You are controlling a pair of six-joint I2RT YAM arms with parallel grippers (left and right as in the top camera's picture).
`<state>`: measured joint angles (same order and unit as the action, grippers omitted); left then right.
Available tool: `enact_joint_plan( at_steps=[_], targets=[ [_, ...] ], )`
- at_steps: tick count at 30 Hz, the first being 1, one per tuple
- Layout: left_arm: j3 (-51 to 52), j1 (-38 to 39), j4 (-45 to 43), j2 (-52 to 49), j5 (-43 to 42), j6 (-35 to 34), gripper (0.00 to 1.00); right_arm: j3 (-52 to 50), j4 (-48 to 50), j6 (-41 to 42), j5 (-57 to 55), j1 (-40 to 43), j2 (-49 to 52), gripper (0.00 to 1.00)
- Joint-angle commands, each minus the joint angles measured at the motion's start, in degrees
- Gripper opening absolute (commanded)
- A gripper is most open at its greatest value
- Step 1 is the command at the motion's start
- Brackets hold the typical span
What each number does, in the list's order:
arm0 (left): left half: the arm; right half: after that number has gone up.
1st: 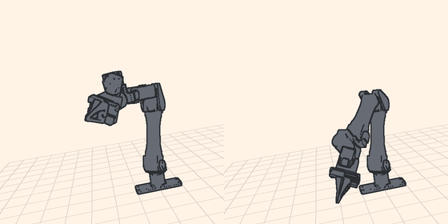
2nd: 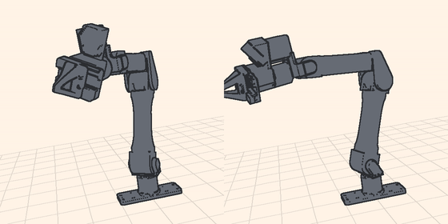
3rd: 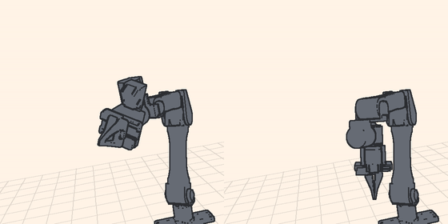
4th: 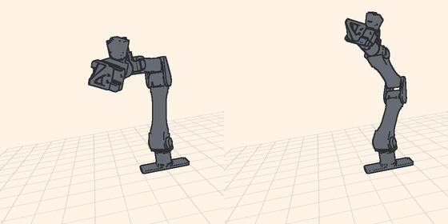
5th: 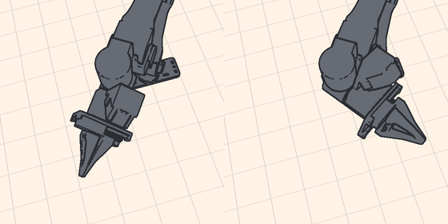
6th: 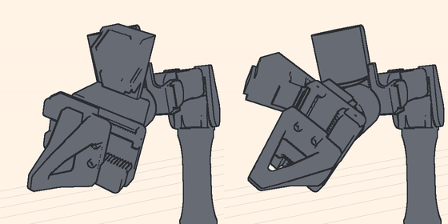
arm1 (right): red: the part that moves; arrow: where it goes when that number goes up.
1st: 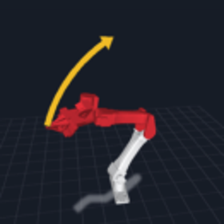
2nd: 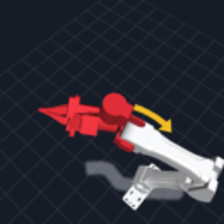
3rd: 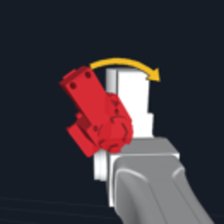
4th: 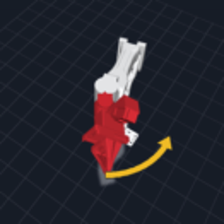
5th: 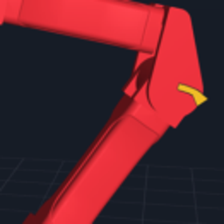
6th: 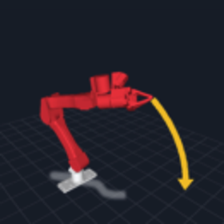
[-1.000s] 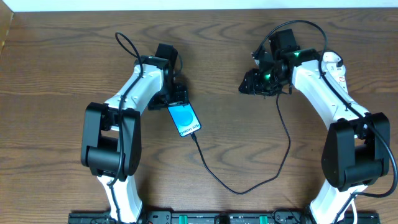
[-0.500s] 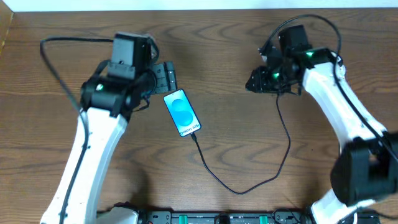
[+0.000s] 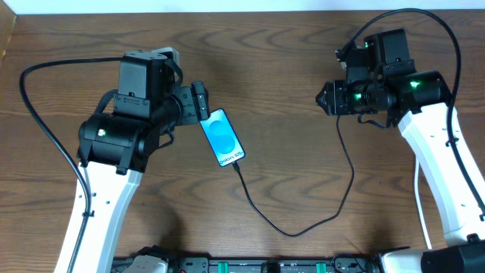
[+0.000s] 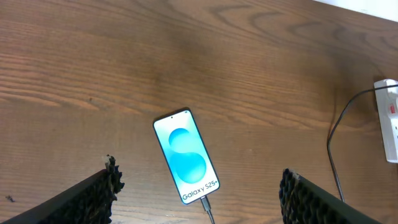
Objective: Plug charger to phone and switch on socket
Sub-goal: 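Set the phone flat on the table and open the left gripper, then move the right gripper to the white power strip's orange switch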
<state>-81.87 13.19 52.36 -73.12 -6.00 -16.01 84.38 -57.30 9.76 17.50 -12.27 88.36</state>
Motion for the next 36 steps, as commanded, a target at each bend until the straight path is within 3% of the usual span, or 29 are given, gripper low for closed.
enact_joint_plan(
  at_steps=[1,36],
  targets=[
    [-0.5,-0.3,0.4,0.3,0.7,0.9,0.84,1.0,-0.1,-0.9,-1.1,0.4,-0.7,0.47],
    [-0.5,-0.3,0.4,0.2,0.7,1.0,0.85,1.0,-0.9,-0.8,-2.2,1.7,-0.7,0.49]
  ],
)
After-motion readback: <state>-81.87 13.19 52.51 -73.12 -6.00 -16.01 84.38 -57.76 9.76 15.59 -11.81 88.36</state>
